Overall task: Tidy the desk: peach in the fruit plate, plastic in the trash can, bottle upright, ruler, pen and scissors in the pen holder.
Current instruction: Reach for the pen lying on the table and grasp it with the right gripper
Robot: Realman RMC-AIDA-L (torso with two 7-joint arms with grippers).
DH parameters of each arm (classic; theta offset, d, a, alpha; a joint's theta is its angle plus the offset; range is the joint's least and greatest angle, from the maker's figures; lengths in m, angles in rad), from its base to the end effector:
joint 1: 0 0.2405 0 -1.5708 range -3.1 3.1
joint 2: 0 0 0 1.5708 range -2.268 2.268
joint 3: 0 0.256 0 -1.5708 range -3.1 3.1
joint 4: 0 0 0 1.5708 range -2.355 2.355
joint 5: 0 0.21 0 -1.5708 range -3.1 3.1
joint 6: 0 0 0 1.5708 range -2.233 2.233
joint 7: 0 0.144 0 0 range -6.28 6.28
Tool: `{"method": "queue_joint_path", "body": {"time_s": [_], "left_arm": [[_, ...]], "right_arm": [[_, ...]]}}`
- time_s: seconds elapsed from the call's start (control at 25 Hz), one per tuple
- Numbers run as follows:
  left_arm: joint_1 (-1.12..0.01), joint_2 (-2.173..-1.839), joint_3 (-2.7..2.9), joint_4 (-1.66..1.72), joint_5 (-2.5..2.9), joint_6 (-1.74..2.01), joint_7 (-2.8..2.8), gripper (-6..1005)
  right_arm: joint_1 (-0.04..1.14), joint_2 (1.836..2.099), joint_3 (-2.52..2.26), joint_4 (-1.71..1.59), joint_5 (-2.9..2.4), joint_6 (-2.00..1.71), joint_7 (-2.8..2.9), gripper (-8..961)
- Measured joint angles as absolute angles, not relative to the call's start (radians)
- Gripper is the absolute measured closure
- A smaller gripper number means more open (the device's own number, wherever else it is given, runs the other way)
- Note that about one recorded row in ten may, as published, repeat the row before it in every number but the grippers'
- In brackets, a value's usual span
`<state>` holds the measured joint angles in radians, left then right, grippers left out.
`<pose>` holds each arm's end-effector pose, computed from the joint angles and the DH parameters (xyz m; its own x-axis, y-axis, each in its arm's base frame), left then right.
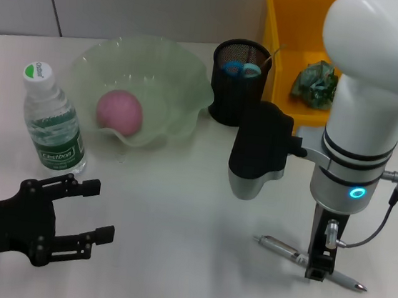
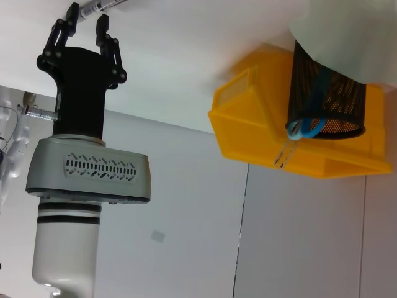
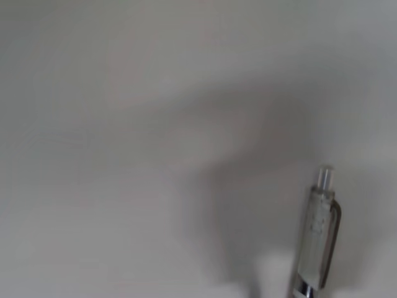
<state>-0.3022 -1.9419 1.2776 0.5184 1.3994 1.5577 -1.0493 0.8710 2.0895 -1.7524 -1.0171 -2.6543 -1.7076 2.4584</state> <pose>-0.2981 0.2626 -0.0072 0.7948 0.2070 0.5705 0.3367 -0.9325 -0.1306 0.1699 0.3292 -0.0612 0.5925 -0.2863 0.7530 -0.2625 -0.9523 -0.1555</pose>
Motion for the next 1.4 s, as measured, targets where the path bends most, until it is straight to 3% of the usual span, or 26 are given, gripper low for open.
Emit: {"method": "queue_joint_path", "body": {"time_s": [0.76, 1.4], "left_arm": [[-0.299, -1.942, 1.275, 0.518, 1.413, 1.557, -1.051, 205], [-0.302, -1.941, 1.273, 0.518, 1.413, 1.557, -1.051, 205]], "right_arm": [[0.845, 2.091, -1.778, -1.026, -2.652, -1.662, 2.461, 622], [0.849, 2.091, -1.792, -1.025, -2.656, -1.651, 2.474, 756]]}}
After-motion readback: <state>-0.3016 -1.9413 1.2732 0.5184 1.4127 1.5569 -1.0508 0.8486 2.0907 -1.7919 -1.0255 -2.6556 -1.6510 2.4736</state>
